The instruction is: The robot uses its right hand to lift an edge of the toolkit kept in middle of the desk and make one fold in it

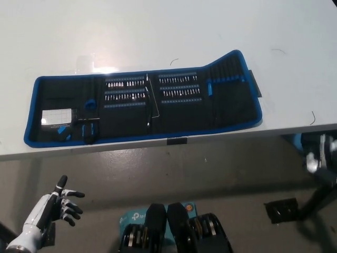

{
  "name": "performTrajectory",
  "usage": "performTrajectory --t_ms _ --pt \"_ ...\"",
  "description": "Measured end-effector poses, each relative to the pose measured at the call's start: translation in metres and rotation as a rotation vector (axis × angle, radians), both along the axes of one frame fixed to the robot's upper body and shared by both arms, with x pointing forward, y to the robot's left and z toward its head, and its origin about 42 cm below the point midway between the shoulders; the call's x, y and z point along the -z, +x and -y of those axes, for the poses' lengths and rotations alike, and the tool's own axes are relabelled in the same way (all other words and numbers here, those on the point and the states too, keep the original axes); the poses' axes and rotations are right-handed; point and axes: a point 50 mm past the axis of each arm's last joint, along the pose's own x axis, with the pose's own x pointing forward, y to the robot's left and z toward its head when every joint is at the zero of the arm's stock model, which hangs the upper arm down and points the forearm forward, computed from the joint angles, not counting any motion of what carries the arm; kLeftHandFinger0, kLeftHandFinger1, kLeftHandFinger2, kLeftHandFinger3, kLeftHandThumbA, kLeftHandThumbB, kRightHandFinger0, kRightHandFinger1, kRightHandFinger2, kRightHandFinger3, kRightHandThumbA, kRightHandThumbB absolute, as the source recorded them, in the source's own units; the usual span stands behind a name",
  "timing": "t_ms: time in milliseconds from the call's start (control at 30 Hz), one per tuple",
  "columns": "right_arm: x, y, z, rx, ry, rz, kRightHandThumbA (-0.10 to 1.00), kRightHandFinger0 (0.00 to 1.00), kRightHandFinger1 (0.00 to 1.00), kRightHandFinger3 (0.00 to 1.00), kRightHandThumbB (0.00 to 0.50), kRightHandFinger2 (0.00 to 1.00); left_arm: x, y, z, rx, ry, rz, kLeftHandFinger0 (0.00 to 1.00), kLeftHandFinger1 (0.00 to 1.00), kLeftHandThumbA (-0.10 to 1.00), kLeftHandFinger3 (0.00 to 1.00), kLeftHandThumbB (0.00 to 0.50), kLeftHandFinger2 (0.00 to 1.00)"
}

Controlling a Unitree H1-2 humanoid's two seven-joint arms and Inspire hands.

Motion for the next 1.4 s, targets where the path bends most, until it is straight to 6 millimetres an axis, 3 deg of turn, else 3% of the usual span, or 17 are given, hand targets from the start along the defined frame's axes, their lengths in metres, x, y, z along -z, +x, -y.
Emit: performTrajectory --t_ms 167,300,333,400,433,467,600,667,767,900,1000,1267,1400 --pt "-0.083 0.017 -0.028 -0.139 -0.032 0.216 0.08 0.22 0.33 0.68 0.170 0.49 0.000 -0.001 0.000 0.001 -0.001 -0.002 0.38 0.38 1.00 0.52 0.489 0.35" --pt "-0.116 0.025 -0.041 -0.203 -0.028 0.293 0.09 0.31 0.38 0.67 0.170 0.51 0.002 -0.003 -0.001 0.000 -0.002 -0.007 0.39 0.40 1.00 0.54 0.484 0.38" --pt "-0.118 0.026 -0.042 -0.206 -0.028 0.298 0.07 0.35 0.41 0.68 0.158 0.52 0.002 -0.003 -0.001 0.000 -0.002 -0.007 0.40 0.40 1.00 0.55 0.498 0.38" --pt "-0.125 0.030 -0.045 -0.219 -0.023 0.310 0.08 0.38 0.44 0.68 0.180 0.53 0.004 -0.005 -0.001 -0.002 -0.002 -0.012 0.40 0.40 1.00 0.54 0.500 0.38" --pt "-0.125 0.034 -0.045 -0.218 -0.014 0.305 0.23 0.51 0.56 0.79 0.306 0.64 0.004 -0.005 -0.001 -0.002 -0.002 -0.014 0.38 0.39 1.00 0.54 0.500 0.37" --pt "-0.123 0.038 -0.045 -0.210 0.003 0.292 0.28 0.60 0.63 0.85 0.345 0.71 0.004 -0.006 -0.001 -0.003 -0.003 -0.015 0.38 0.39 1.00 0.54 0.500 0.38" --pt "-0.100 0.054 -0.043 -0.170 0.064 0.198 0.34 0.82 0.78 0.99 0.390 0.81 0.006 -0.008 0.000 -0.006 -0.010 -0.018 0.38 0.39 1.00 0.57 0.500 0.40" --pt "-0.090 0.060 -0.042 -0.152 0.087 0.157 0.39 1.00 0.97 1.00 0.403 0.91 0.007 -0.009 0.001 -0.007 -0.013 -0.020 0.37 0.40 1.00 0.58 0.500 0.40" --pt "-0.070 0.071 -0.040 -0.108 0.133 0.086 0.46 1.00 1.00 1.00 0.395 1.00 0.007 -0.011 0.001 -0.008 -0.014 -0.018 0.36 0.38 1.00 0.55 0.500 0.38" --pt "-0.045 0.080 -0.042 -0.064 0.171 0.005 0.54 1.00 1.00 1.00 0.369 1.00 0.007 -0.011 0.001 -0.011 -0.016 -0.016 0.35 0.37 1.00 0.55 0.500 0.36" --pt "-0.028 0.085 -0.046 -0.028 0.202 -0.044 0.53 1.00 1.00 1.00 0.322 1.00 0.006 -0.012 0.001 -0.012 -0.015 -0.013 0.36 0.38 1.00 0.54 0.500 0.36" --pt "0.006 0.092 -0.065 0.039 0.269 -0.131 0.45 1.00 1.00 1.00 0.314 1.00 0.005 -0.012 -0.001 -0.018 -0.016 -0.012 0.34 0.36 1.00 0.55 0.500 0.35" --pt "0.017 0.095 -0.086 0.071 0.327 -0.139 0.42 1.00 1.00 1.00 0.308 1.00 0.006 -0.013 -0.002 -0.019 -0.015 -0.012 0.35 0.37 1.00 0.54 0.500 0.35"
